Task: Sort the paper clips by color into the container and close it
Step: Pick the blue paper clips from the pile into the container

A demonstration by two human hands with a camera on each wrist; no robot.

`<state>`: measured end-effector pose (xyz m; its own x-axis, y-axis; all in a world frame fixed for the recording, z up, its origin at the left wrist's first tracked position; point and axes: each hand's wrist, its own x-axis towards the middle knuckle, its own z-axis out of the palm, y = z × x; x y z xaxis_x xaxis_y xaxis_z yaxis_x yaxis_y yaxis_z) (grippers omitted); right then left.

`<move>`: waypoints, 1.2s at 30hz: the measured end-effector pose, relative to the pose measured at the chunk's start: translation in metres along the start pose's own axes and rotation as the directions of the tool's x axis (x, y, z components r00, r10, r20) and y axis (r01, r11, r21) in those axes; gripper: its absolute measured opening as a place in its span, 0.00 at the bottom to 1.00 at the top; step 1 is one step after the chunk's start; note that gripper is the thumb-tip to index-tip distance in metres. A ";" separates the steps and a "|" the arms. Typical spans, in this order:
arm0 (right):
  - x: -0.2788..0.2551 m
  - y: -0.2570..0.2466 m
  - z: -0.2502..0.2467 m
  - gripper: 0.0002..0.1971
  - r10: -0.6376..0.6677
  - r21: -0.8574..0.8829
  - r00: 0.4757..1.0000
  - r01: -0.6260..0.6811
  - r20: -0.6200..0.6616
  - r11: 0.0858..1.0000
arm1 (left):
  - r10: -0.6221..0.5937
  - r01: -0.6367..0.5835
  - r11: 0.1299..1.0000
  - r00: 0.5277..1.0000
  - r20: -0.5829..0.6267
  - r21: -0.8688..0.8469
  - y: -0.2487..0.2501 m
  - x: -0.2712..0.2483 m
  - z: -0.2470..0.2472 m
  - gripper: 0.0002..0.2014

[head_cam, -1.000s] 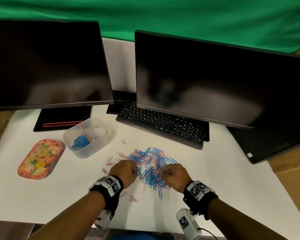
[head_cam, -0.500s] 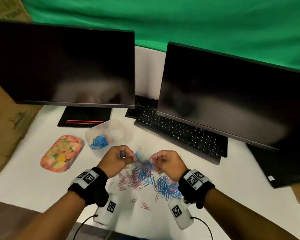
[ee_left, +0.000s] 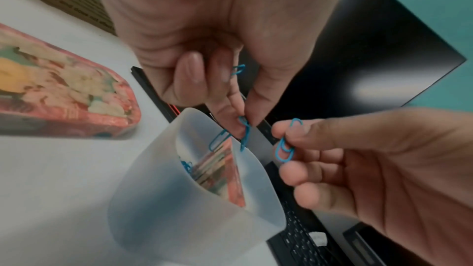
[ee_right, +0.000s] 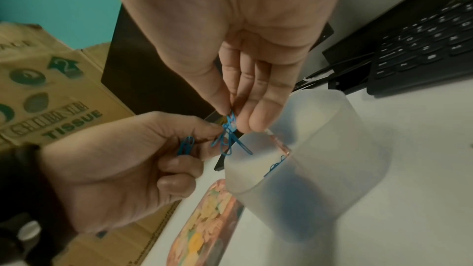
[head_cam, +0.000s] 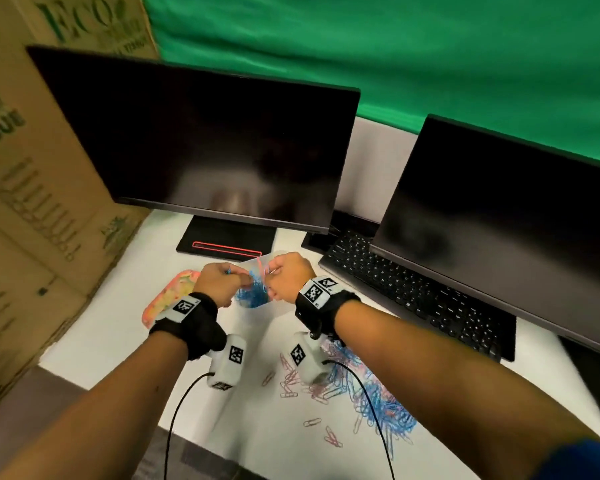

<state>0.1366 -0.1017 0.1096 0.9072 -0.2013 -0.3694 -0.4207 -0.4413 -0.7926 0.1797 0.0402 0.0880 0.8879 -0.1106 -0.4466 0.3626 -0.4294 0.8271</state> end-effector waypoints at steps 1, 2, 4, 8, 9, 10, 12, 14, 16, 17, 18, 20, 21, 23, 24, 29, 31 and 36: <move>0.003 -0.003 0.003 0.10 0.000 -0.030 1.000 -0.001 -0.016 1.000 | -0.012 0.012 1.000 1.000 0.002 0.006 0.000 0.004 0.000 0.05; 0.007 -0.005 0.005 0.11 0.003 -0.050 1.000 -0.004 -0.028 0.999 | -0.031 0.031 0.999 1.000 0.003 0.022 -0.001 0.009 0.000 0.06; 0.010 -0.006 0.007 0.12 0.014 -0.051 0.999 -0.016 -0.045 0.999 | -0.074 0.073 0.996 0.997 0.009 0.046 -0.002 0.016 0.001 0.06; 0.008 0.004 -0.002 0.15 0.024 -0.059 0.997 -0.029 -0.074 0.998 | -0.091 0.091 0.992 0.996 -0.006 0.085 -0.006 0.027 0.003 0.05; 0.006 0.009 -0.007 0.14 0.027 -0.048 0.997 -0.031 -0.074 0.998 | -0.090 0.091 0.991 0.996 -0.011 0.095 -0.006 0.030 0.003 0.03; 0.004 0.015 -0.013 0.12 0.034 -0.036 0.997 -0.036 -0.075 0.999 | -0.084 0.085 0.990 0.996 -0.013 0.112 -0.006 0.031 0.005 0.01; -0.001 0.034 -0.027 0.09 0.048 -0.019 0.994 -0.050 -0.096 0.999 | -0.064 0.065 0.984 0.998 -0.015 0.165 -0.005 0.034 0.007 0.02; -0.010 0.057 -0.044 0.10 0.070 -0.018 0.991 -0.073 -0.112 0.997 | -0.058 0.062 0.974 0.998 -0.023 0.218 -0.003 0.038 0.009 0.02; -0.028 0.077 -0.061 0.11 0.107 -0.009 0.985 -0.110 -0.132 0.994 | -0.068 0.073 0.956 0.997 -0.030 0.283 -0.002 0.041 0.012 0.03; -0.037 0.088 -0.069 0.11 0.130 0.006 0.979 -0.130 -0.159 0.991 | -0.073 0.079 0.948 0.997 -0.031 0.307 -0.002 0.042 0.015 0.04; -0.047 0.097 -0.076 0.11 0.145 0.024 0.973 -0.143 -0.181 0.989 | -0.082 0.089 0.944 0.996 -0.035 0.318 -0.004 0.046 0.016 0.05; -0.064 0.120 -0.088 0.13 0.172 0.030 0.963 -0.170 -0.207 0.985 | -0.077 0.079 0.954 0.997 -0.017 0.289 -0.004 0.048 0.020 0.04; -0.071 0.132 -0.092 0.13 0.178 0.027 0.960 -0.177 -0.216 0.984 | -0.077 0.077 0.960 0.997 -0.011 0.271 -0.004 0.048 0.020 0.04; -0.085 0.153 -0.098 0.13 0.172 0.003 0.960 -0.175 -0.222 0.985 | -0.092 0.096 0.955 0.995 -0.030 0.279 -0.004 0.055 0.020 0.08; -0.090 0.165 -0.101 0.13 0.167 -0.013 0.961 -0.174 -0.221 0.985 | -0.105 0.111 0.947 0.994 -0.035 0.300 -0.003 0.056 0.019 0.11; -0.124 0.203 -0.115 0.16 0.168 -0.068 0.952 -0.191 -0.254 0.979 | 0.058 -0.022 0.813 0.997 -0.044 0.582 0.006 0.039 0.032 0.12; -0.137 0.217 -0.120 0.18 0.152 -0.111 0.949 -0.189 -0.275 0.976 | 0.246 -0.197 0.744 0.969 0.012 0.639 0.007 0.019 0.045 0.12; -0.162 0.236 -0.113 0.11 0.154 -0.262 0.955 -0.221 -0.253 0.939 | 0.410 -0.533 0.608 0.845 0.343 0.588 -0.006 -0.032 0.096 0.06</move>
<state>-0.1089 -0.2724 0.0371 0.8027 -0.4812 -0.3523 -0.5945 -0.5993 -0.5360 0.1221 -0.0398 0.0649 0.8020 -0.5767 -0.1558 -0.4196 -0.7294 0.5403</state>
